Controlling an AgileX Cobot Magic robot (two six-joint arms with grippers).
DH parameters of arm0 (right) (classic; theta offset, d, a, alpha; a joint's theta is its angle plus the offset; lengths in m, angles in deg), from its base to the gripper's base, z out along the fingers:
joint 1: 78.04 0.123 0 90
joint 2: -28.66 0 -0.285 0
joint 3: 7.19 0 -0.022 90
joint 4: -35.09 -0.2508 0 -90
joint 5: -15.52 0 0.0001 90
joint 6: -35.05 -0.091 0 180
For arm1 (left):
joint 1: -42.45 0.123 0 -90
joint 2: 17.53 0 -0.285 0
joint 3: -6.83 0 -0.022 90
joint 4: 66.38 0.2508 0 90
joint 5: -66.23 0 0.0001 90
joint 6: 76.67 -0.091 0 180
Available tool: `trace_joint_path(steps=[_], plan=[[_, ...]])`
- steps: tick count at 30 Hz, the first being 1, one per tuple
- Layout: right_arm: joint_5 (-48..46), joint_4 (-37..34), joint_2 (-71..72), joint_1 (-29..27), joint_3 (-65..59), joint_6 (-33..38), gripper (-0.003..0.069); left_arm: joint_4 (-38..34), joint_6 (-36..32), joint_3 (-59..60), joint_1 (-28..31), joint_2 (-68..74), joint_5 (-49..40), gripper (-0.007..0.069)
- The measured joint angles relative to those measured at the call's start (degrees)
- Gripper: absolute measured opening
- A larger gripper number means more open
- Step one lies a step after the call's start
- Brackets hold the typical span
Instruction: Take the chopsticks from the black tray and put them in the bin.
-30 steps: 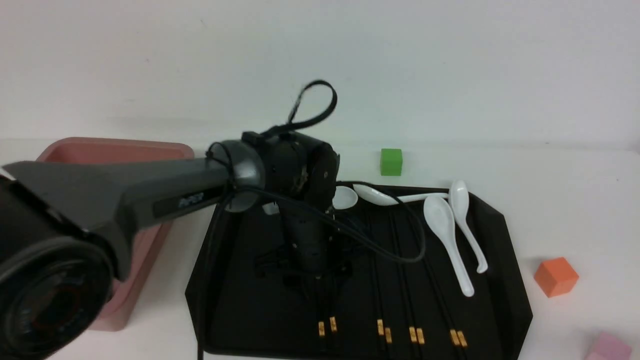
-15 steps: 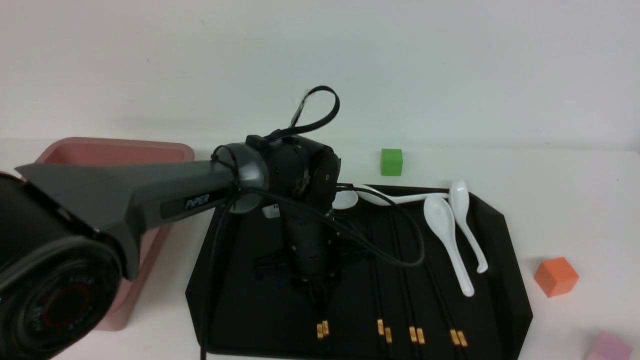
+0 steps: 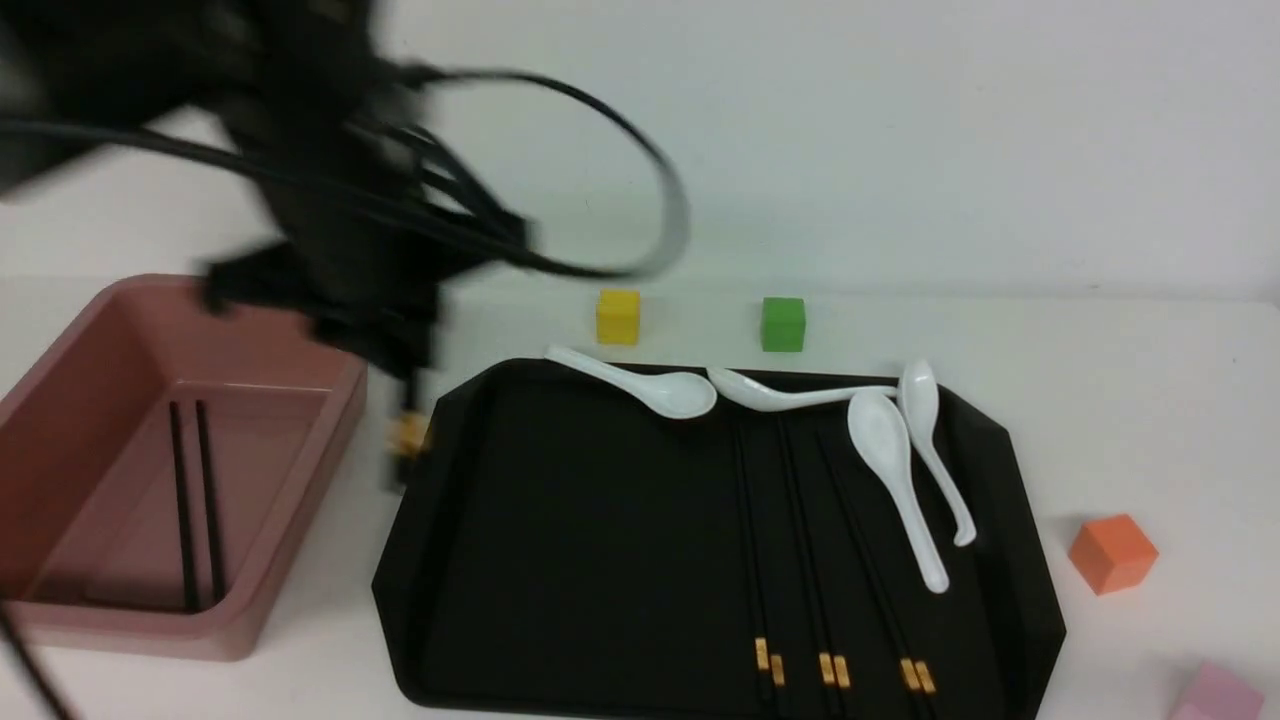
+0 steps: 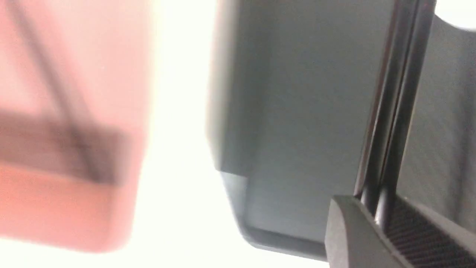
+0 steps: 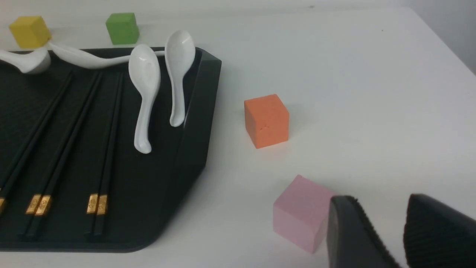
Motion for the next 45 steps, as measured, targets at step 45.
trace_joint_path(steps=[45], plan=[[0.0, 0.0, 0.0, 0.0, 0.0, 0.0, 0.0239, -24.49, -33.49, 14.77, 25.81, -10.72, 0.53, -0.0013]])
